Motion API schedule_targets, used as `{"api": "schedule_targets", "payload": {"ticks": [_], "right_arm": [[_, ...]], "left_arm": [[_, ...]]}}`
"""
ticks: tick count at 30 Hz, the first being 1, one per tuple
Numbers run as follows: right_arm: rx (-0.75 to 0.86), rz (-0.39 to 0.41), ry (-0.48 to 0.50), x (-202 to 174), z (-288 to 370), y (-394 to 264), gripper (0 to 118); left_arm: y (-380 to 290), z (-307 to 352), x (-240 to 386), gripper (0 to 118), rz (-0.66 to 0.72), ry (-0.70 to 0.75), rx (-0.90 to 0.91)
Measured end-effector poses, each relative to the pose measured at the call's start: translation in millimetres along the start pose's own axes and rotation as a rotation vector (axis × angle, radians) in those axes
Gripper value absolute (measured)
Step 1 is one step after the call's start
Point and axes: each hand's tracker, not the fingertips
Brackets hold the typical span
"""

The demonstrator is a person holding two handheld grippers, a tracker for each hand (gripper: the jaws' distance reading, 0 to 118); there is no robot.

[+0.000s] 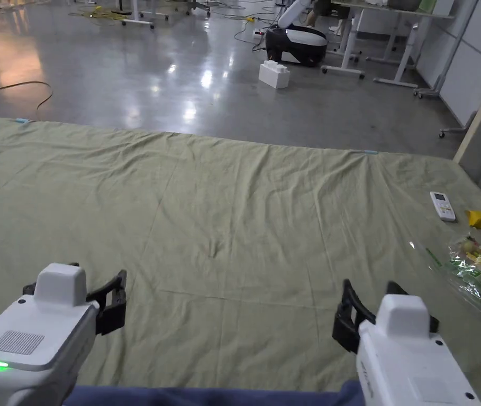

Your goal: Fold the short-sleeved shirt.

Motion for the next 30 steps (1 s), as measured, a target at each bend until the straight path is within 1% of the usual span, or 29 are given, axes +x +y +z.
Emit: {"api": "schedule_targets", "payload": {"ticks": [1,2,3,4,5,6,7,8,9,10,11,12,13,15,16,19,20,22,26,28,30], "right_arm": [[-0.009,-0.044,-0.005,-5.9,-3.7,1.1,45],[-0.017,-0.064,-0.024,-10.8,-6.0,4.4,30],[0.019,-0.043,-0.04,-14.4,-6.9,9.7,23],[0.008,-0.059,-0.03,-17.0,-9.1,11.3,20],[0.01,-0.078,-0.03,-20.3,-10.2,14.2,17],[0.027,-0.068,-0.032,-23.0,-11.3,17.0,11],[0.018,-0.068,-0.031,-26.0,-13.6,19.4,7],[0.023,-0.063,-0.035,-29.2,-14.9,20.0,6],[0.066,-0.025,-0.033,-30.9,-15.4,23.0,3],[0.028,-0.07,-0.013,-31.5,-17.1,22.0,2],[0.032,-0.072,-0.018,-33.2,-17.1,23.3,2],[0.066,-0.036,-0.021,-34.8,-16.5,27.3,2],[0.05,-0.052,-0.021,-36.2,-15.5,24.9,2],[0.063,-0.032,-0.021,-37.7,-15.2,27.0,2],[0.055,-0.043,-0.014,-37.0,-15.3,26.4,2],[0.054,-0.026,-0.009,-36.9,-15.5,26.7,2],[0.054,-0.023,-0.009,-36.9,-15.7,26.3,2],[0.048,-0.023,-0.006,-36.5,-15.6,24.9,2],[0.028,-0.017,0.004,-36.8,-17.4,19.4,2],[0.012,-0.016,0.012,-37.4,-18.5,15.9,2],[-0.001,-0.01,0.019,-38.3,-19.0,11.9,2]], "left_arm": [[5.0,1.9,4.5,62,-0.007,0.004,0.034],[7.1,2.0,7.5,59,-0.014,0.015,0.061],[7.4,0.5,8.4,52,-0.021,0.021,0.078],[9.4,0.9,10.4,42,-0.026,0.023,0.086],[11.1,1.5,11.8,20,-0.025,0.033,0.095],[12.5,2.0,12.5,11,-0.019,0.037,0.105],[11.6,0.6,12.8,11,-0.016,0.061,0.113],[11.9,1.6,12.6,6,-0.012,0.074,0.114],[11.0,1.8,11.2,5,-0.008,0.076,0.115],[10.4,3.0,9.0,5,0.001,0.086,0.114],[9.3,2.6,7.0,3,0.018,0.087,0.108],[8.0,3.5,2.8,2,0.037,0.083,0.102],[5.5,5.5,-3.2,2,0.059,0.072,0.101],[5.4,10.9,-9.2,2,0.064,0.09,0.077],[2.5,11.5,-16.0,2,0.064,0.096,0.045],[-12.8,13.3,-41.4,2,0.05,0.078,-0.014],[-17.8,13.5,-50.5,2,0.046,0.066,-0.061],[-29.2,17.2,-72.1,2,0.09,0.052,-0.109],[-53.2,17.6,-113.5,2,0.165,-0.044,-0.297],[-59.8,18.7,-126.5,2,0.232,-0.078,-0.393],[-74.0,14.1,-145.2,2,0.291,-0.152,-0.507]]}}
